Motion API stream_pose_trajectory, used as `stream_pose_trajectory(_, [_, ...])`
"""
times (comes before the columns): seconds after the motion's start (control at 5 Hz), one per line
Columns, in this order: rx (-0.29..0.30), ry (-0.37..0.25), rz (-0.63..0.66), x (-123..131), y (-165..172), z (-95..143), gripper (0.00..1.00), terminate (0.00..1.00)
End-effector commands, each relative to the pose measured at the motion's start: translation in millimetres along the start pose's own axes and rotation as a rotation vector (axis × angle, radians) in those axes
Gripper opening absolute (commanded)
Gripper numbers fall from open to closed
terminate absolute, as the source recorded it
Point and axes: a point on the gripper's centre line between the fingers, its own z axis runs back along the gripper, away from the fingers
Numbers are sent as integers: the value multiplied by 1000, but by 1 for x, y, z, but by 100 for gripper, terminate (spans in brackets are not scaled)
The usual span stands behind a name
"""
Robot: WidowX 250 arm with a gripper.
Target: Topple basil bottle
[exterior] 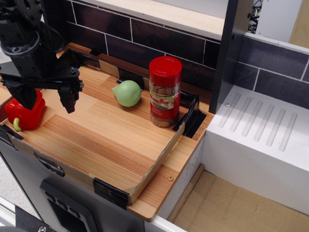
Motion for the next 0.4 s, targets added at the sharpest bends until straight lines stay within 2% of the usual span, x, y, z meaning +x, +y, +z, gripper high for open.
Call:
stream_pose_trajectory(0.0, [0,0,0,0,0,0,100,0])
stream_pose_trajectory(0.2, [-30,44,-68,9,-24,4,100,0])
